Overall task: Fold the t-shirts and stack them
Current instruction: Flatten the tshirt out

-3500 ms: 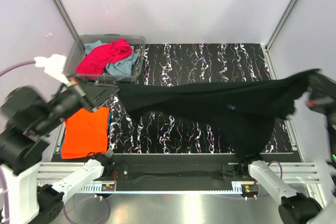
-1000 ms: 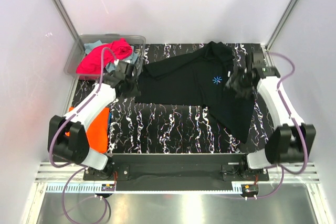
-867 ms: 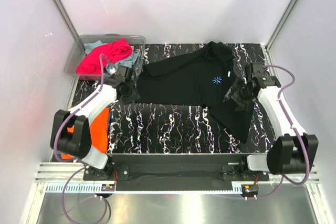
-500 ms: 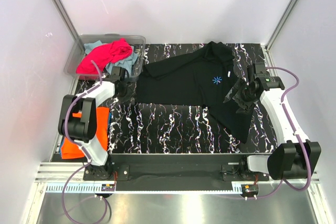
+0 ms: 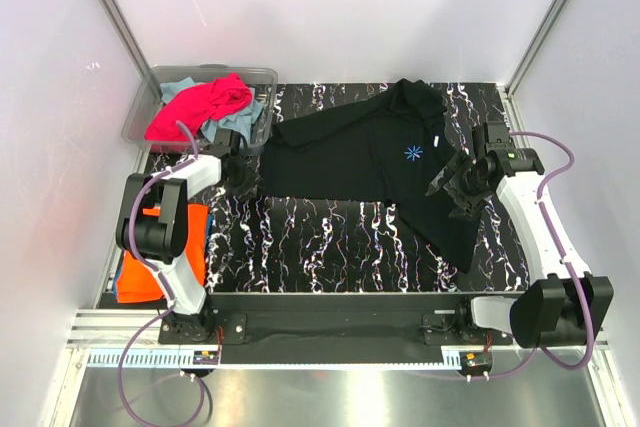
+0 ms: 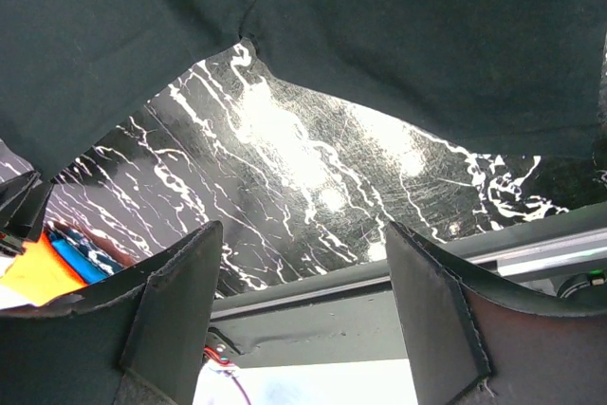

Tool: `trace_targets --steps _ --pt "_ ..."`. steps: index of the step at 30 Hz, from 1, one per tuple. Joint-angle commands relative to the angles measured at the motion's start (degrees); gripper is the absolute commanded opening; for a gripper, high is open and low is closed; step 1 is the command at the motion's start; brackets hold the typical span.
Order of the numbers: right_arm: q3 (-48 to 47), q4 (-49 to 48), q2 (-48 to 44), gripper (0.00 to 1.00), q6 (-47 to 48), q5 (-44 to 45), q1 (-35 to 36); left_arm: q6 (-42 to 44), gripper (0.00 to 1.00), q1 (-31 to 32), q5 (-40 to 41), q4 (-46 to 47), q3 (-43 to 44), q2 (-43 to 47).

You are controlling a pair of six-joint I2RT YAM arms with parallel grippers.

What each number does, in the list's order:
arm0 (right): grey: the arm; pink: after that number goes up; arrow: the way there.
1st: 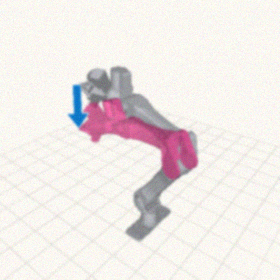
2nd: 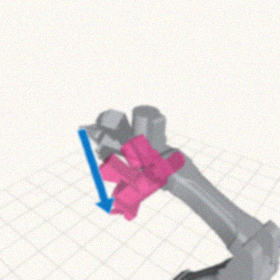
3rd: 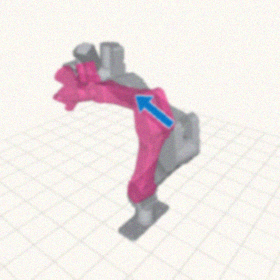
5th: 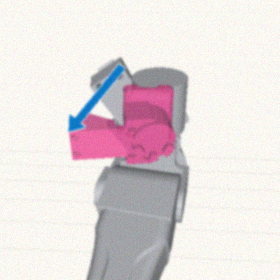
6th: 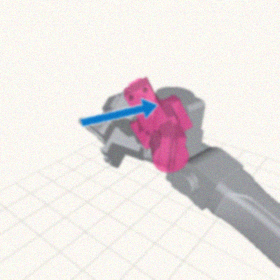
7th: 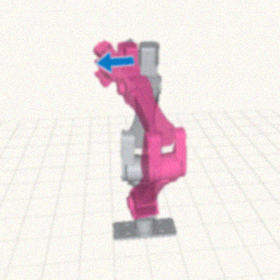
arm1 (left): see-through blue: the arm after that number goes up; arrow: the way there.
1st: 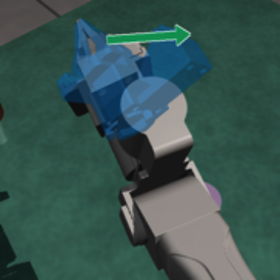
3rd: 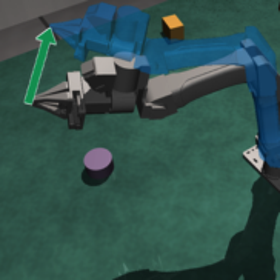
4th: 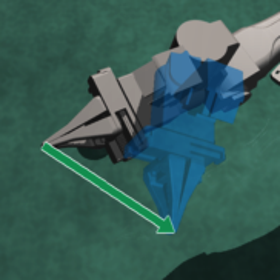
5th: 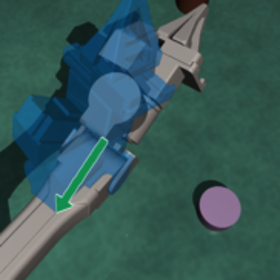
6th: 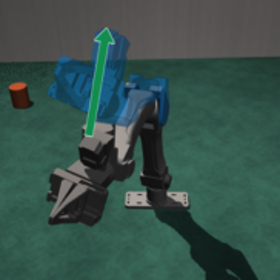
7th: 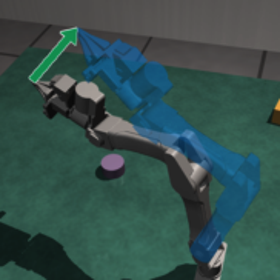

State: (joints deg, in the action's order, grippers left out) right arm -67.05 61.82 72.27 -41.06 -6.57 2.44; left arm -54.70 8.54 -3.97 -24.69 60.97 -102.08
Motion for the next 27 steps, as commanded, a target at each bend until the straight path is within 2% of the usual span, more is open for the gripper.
trace_targets --steps 1,3,6,7,12,17,19,25,27 --pt "0.6 0.4 -1.61 0.77 -2.88 1.99 -0.15 -0.85 0.38 -0.27 -0.34 1.13 -0.42 -2.24" --pt "1.3 1.45 -1.87 0.76 -3.85 3.39 -0.15 0.11 0.33 -0.45 0.27 1.04 0.55 -3.29" --pt "2.62 3.21 -1.78 0.76 -6.22 5.94 -0.33 0.38 0.12 -0.54 -0.08 1.13 1.34 -4.17" --pt "3.06 3.3 -1.78 0.76 -6.66 6.13 -0.41 0.47 0.0 -0.54 -0.08 1.22 1.43 -4.35" --pt "8.15 2.69 1.46 0.73 -7.72 5.35 -3.91 3.09 0.0 -0.45 -0.25 1.66 1.26 -2.96" --pt "12.55 3.39 6.21 0.59 -8.6 7.0 -7.01 7.32 0.0 0.51 -0.6 1.75 1.17 0.12" --pt "14.74 2.87 5.96 0.58 -10.0 10.95 -9.01 8.72 0.0 1.13 -0.69 1.75 0.65 2.23" --pt "17.3 2.25 6.13 0.56 -13.6 9.91 -15.88 10.57 0.0 1.84 -0.25 1.66 0.03 4.7" --pt "17.74 2.25 4.55 0.56 -15.7 12.17 -17.02 11.19 0.0 1.84 -0.25 1.22 0.64 4.61"
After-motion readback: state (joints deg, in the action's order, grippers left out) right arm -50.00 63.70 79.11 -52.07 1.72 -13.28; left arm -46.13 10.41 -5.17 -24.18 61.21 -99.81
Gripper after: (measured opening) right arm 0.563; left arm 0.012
